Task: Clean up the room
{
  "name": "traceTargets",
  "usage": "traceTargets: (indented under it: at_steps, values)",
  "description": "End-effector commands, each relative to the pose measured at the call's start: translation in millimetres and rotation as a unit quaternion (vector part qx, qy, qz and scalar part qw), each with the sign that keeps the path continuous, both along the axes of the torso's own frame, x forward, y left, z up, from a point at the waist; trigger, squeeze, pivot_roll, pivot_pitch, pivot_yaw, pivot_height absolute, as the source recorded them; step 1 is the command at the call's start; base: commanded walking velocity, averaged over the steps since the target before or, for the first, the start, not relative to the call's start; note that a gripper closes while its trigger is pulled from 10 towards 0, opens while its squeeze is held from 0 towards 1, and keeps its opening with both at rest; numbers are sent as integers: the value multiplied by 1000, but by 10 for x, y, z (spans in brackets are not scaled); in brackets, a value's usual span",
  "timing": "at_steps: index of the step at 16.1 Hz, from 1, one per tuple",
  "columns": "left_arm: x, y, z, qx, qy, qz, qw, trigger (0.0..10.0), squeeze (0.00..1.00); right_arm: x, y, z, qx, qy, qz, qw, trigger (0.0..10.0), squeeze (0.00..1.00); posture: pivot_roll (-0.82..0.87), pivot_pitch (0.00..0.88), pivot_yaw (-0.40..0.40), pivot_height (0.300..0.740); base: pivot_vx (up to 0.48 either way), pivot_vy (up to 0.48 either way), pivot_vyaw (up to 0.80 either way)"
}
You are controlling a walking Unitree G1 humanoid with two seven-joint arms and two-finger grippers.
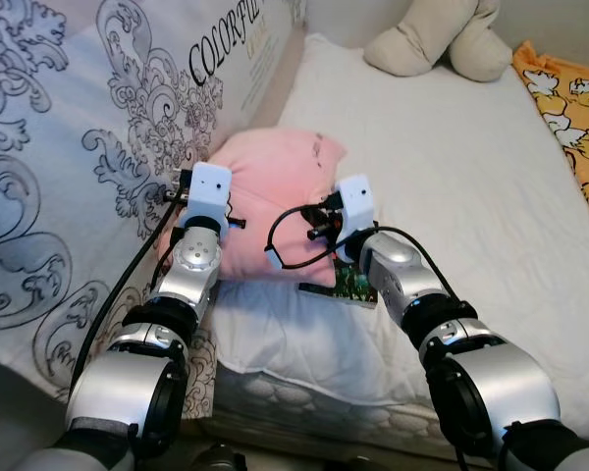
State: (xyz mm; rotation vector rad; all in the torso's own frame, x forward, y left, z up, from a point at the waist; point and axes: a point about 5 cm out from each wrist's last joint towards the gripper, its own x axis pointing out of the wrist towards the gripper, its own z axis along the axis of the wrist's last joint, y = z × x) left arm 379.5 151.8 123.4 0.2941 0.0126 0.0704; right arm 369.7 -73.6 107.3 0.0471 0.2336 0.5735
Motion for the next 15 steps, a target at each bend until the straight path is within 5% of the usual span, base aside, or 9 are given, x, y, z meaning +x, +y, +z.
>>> traceTargets:
  at_steps: [1,7,15]
  values:
    - [58,154,152,3,-27,45,999,10000,0,-36,-250,-168,-25,26,-43,998,10000,0,-36,43,-35,740,0,0,0]
    - [66,153,119,25,-11,53,998,10000,0,-89,-289,-272,-67,29,-38,997,10000,0,-49,62,-30,740,0,0,0]
    - [-54,219,-175,28,49,65,996,10000,0,-204,-291,-474,-100,56,-46,992,10000,0,-35,62,-38,740,0,0,0]
